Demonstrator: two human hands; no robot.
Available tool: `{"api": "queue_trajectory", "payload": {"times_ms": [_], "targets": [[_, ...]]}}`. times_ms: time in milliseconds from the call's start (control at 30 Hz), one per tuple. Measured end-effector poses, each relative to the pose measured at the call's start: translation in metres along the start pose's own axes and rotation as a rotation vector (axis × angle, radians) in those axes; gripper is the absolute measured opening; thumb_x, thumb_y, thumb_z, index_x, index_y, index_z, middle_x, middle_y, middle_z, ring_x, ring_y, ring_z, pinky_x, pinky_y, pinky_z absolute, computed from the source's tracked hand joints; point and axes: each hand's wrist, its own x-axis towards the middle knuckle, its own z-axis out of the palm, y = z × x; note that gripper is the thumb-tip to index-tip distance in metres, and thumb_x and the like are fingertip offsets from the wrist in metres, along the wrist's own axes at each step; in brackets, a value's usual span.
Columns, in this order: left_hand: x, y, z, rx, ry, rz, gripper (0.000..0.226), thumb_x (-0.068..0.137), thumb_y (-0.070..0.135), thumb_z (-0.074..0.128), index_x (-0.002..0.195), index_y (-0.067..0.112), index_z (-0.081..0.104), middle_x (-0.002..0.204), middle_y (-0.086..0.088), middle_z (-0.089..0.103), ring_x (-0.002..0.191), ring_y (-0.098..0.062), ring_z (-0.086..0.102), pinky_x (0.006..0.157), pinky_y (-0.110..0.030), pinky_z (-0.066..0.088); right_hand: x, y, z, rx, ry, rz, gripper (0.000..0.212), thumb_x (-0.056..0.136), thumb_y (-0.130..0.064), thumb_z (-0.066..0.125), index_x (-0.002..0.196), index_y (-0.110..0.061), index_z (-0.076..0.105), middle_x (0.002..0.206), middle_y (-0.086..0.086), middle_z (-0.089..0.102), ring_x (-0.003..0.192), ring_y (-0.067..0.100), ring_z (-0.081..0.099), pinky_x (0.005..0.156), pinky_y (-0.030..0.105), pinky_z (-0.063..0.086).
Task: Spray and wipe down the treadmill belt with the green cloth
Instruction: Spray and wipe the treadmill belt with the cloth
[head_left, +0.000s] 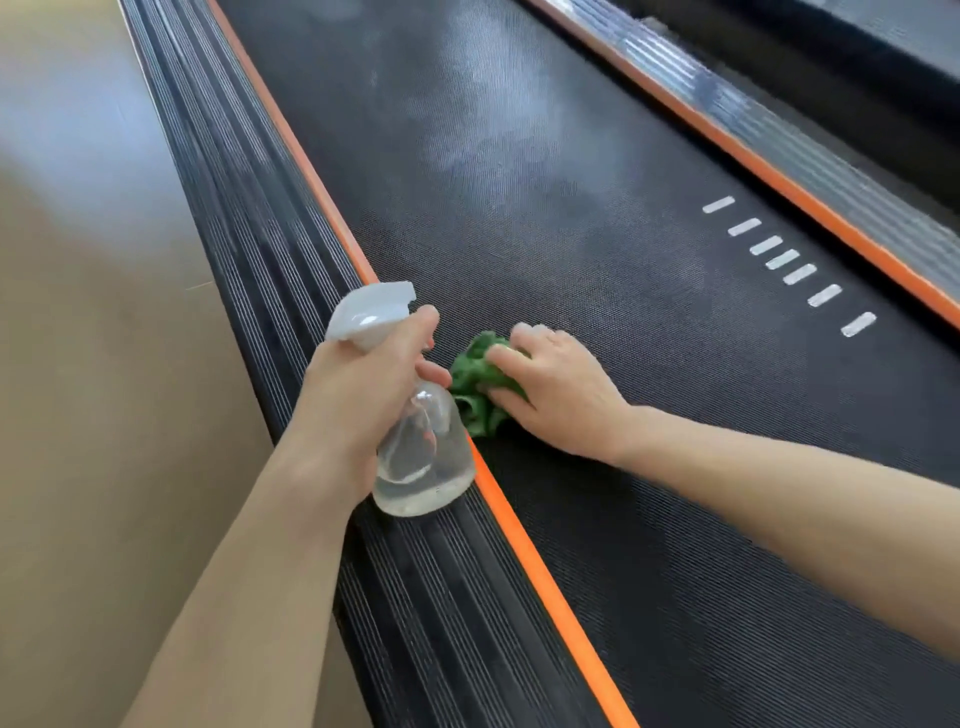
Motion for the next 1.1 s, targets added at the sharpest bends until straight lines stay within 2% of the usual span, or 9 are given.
{"api": "queue_trajectory", "payload": {"times_ms": [133, 300, 400, 567, 633, 733, 833, 967, 1100], "targets": [[-0.001, -0.001, 0.000, 0.045, 0.041, 0.010, 0.032, 0.077, 0.049, 0.079, 0.089, 0.020, 0.072, 0.069, 0.003, 0.069, 0.074, -0.020, 0.063, 0.083, -0.038, 0.050, 0.043, -0.012, 0.015, -0.023, 0.038, 0.204, 0.039, 0.091, -0.046, 0.046, 0.105, -0.014, 0.062, 0.091, 0.010, 0.056, 0.083, 0.035, 0.058, 0.071, 0.042, 0.044], [-0.004, 0.000, 0.005, 0.074, 0.050, 0.001, 0.027, 0.089, 0.043, 0.076, 0.091, 0.017, 0.070, 0.063, 0.008, 0.069, 0.073, -0.018, 0.063, 0.086, -0.041, 0.056, -0.070, -0.038, -0.036, 0.087, -0.142, 0.007, 0.029, 0.095, -0.044, 0.049, 0.101, -0.017, 0.058, 0.095, 0.002, 0.051, 0.084, 0.025, 0.049, 0.073, 0.038, 0.040], [-0.006, 0.001, 0.009, 0.141, 0.054, 0.013, 0.026, 0.091, 0.044, 0.074, 0.096, 0.018, 0.072, 0.063, 0.011, 0.072, 0.083, -0.018, 0.070, 0.102, -0.050, 0.058, -0.140, -0.042, -0.071, 0.105, -0.263, -0.105, 0.025, 0.098, -0.045, 0.052, 0.100, -0.021, 0.059, 0.096, -0.002, 0.048, 0.083, 0.021, 0.045, 0.072, 0.037, 0.041], [-0.005, 0.000, 0.017, 0.140, 0.048, 0.010, 0.024, 0.093, 0.041, 0.075, 0.095, 0.017, 0.071, 0.062, 0.009, 0.071, 0.077, -0.019, 0.072, 0.095, -0.052, 0.062, -0.129, -0.021, -0.067, 0.088, -0.265, -0.343, 0.026, 0.099, -0.042, 0.053, 0.098, -0.017, 0.061, 0.095, 0.004, 0.051, 0.079, 0.024, 0.047, 0.071, 0.037, 0.042], [-0.004, -0.002, 0.023, 0.159, 0.038, 0.022, 0.025, 0.094, 0.041, 0.074, 0.094, 0.016, 0.071, 0.062, 0.008, 0.071, 0.074, -0.018, 0.072, 0.092, -0.050, 0.061, -0.085, 0.000, -0.043, 0.055, -0.157, -0.282, 0.025, 0.096, -0.038, 0.054, 0.100, -0.014, 0.061, 0.093, 0.008, 0.050, 0.079, 0.028, 0.047, 0.070, 0.039, 0.043], [-0.003, -0.006, 0.032, 0.178, 0.035, 0.034, 0.025, 0.093, 0.041, 0.073, 0.093, 0.016, 0.071, 0.070, 0.006, 0.072, 0.073, -0.014, 0.073, 0.091, -0.045, 0.060, 0.000, 0.031, -0.008, 0.000, 0.022, -0.005, 0.030, 0.093, -0.039, 0.051, 0.105, -0.012, 0.058, 0.090, 0.013, 0.050, 0.079, 0.033, 0.051, 0.070, 0.046, 0.049], [-0.002, -0.010, 0.038, 0.179, 0.017, 0.028, 0.031, 0.092, 0.045, 0.074, 0.095, 0.015, 0.072, 0.069, 0.000, 0.076, 0.077, -0.018, 0.072, 0.085, -0.040, 0.057, 0.041, 0.040, 0.006, -0.022, 0.056, 0.208, 0.033, 0.092, -0.041, 0.056, 0.105, -0.011, 0.060, 0.090, 0.015, 0.054, 0.081, 0.037, 0.057, 0.070, 0.046, 0.051], [-0.004, -0.012, 0.051, 0.134, -0.020, -0.016, 0.030, 0.093, 0.044, 0.074, 0.096, 0.015, 0.071, 0.068, -0.003, 0.074, 0.071, -0.022, 0.070, 0.076, -0.039, 0.056, -0.030, 0.023, -0.017, 0.029, -0.005, 0.142, 0.037, 0.092, -0.045, 0.047, 0.101, -0.012, 0.059, 0.091, 0.009, 0.051, 0.081, 0.032, 0.051, 0.071, 0.044, 0.047], [-0.004, -0.016, 0.071, 0.128, -0.071, -0.038, 0.025, 0.094, 0.040, 0.074, 0.091, 0.015, 0.069, 0.063, -0.002, 0.071, 0.075, -0.023, 0.067, 0.081, -0.037, 0.055, -0.151, 0.012, -0.071, 0.066, -0.176, 0.000, 0.031, 0.099, -0.047, 0.047, 0.104, -0.019, 0.058, 0.097, 0.000, 0.047, 0.083, 0.021, 0.045, 0.074, 0.037, 0.042]]}}
